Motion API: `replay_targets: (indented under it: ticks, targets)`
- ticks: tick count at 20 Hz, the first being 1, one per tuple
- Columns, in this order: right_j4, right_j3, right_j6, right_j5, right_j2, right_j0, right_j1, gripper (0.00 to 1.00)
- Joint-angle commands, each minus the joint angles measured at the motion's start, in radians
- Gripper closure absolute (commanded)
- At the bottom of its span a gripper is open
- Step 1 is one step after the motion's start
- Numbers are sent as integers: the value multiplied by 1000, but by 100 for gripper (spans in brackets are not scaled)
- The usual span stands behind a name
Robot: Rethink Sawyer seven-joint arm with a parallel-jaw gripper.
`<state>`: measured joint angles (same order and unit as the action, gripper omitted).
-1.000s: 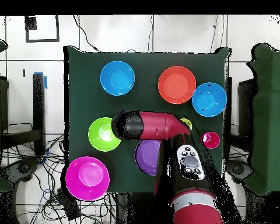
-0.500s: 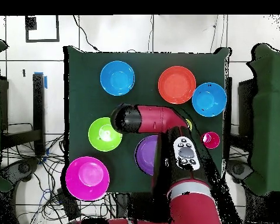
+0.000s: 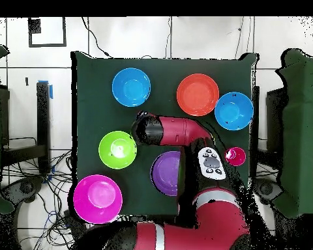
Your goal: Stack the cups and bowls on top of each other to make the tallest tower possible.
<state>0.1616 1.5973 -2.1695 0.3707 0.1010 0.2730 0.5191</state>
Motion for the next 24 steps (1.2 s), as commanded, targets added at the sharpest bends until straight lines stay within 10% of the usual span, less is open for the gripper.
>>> replay_targets:
  ticks: [1,24]
  targets:
    - [-21,-55,-131,-123,27,-31,-62,0]
    - [-53,64,-105,-283,243,116,-53,0]
